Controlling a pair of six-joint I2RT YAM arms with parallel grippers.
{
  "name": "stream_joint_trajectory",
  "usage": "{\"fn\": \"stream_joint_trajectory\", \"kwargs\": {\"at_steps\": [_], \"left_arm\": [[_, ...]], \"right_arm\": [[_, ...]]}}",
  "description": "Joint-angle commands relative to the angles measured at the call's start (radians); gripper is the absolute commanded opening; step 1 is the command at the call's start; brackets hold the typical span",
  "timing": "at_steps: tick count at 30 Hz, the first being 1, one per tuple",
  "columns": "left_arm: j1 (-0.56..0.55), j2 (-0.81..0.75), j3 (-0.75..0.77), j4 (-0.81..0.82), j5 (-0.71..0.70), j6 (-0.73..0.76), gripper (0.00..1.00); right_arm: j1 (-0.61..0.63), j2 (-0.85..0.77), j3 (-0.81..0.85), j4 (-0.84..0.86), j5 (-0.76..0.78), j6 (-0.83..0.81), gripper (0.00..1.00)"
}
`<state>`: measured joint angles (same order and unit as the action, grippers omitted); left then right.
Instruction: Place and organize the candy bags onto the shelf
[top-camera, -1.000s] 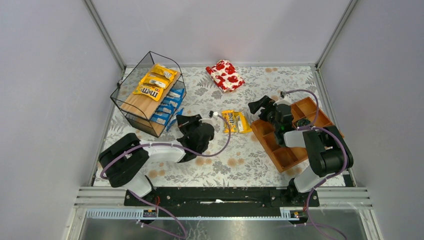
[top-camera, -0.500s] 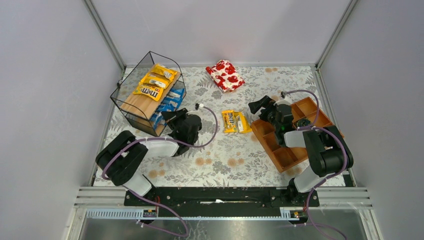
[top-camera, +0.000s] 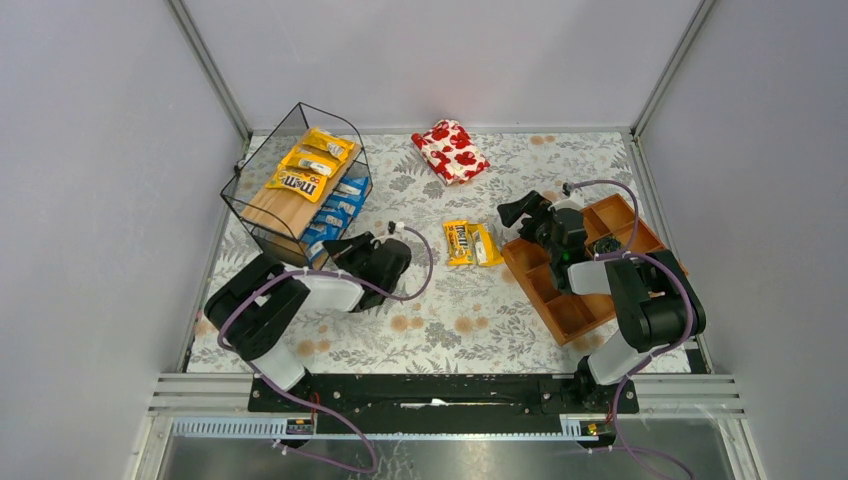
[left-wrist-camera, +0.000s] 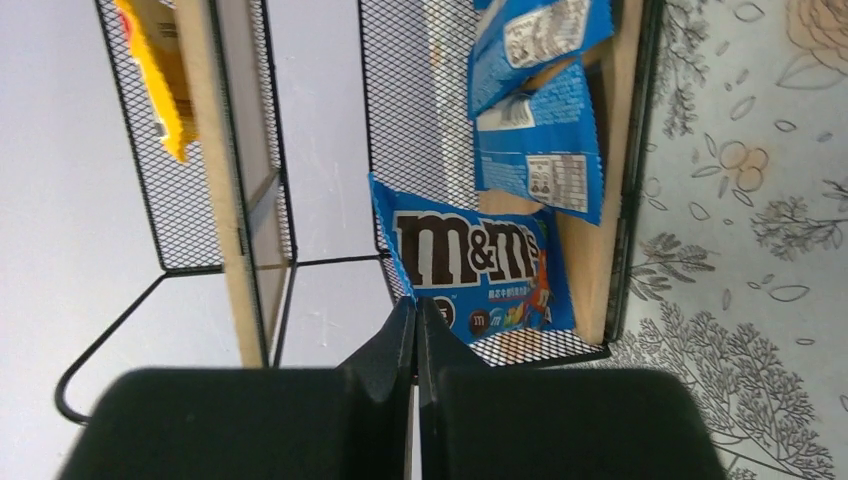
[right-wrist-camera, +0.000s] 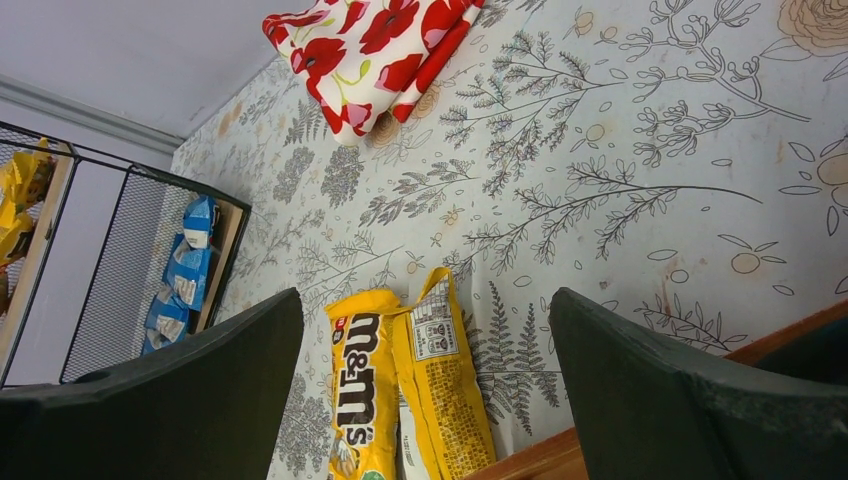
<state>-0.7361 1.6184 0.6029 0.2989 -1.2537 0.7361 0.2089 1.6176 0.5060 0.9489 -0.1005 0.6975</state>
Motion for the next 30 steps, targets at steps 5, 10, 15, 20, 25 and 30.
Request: {"fn": "stream_joint_trajectory", "kwargs": {"at_steps": [5,10,15,20,25,30], "left_arm": [[-0.005,0.052,0.066,-0.342,0.043,-0.331,0.0],[-0.002,0.069,0.089,-0.443,0.122,-0.439,0.0],[0.019,0.098,0.078,-0.451,0.163,-0.469,0.0],[0.056,0.188,0.117,-0.396,0.139,-0.416,0.0],[0.118,0.233,0.158,-0.302,0.098,-0.326,0.0],[0.165,0.233,0.18,-0.302,0.117,-0.332,0.0]], "right_arm": [[-0.011,0.007,-0.005,0.051,-0.027,0.007,1.0],[-0.014,0.009,-0.005,0.053,-0.028,0.01,1.0],[-0.016,0.008,-0.009,0.058,-0.031,0.014,1.0],[-0.018,0.011,-0.01,0.064,-0.036,0.02,1.0],[-0.022,0.007,-0.014,0.066,-0.038,0.021,1.0],[-0.025,0.01,-0.016,0.073,-0.041,0.025,1.0]]}}
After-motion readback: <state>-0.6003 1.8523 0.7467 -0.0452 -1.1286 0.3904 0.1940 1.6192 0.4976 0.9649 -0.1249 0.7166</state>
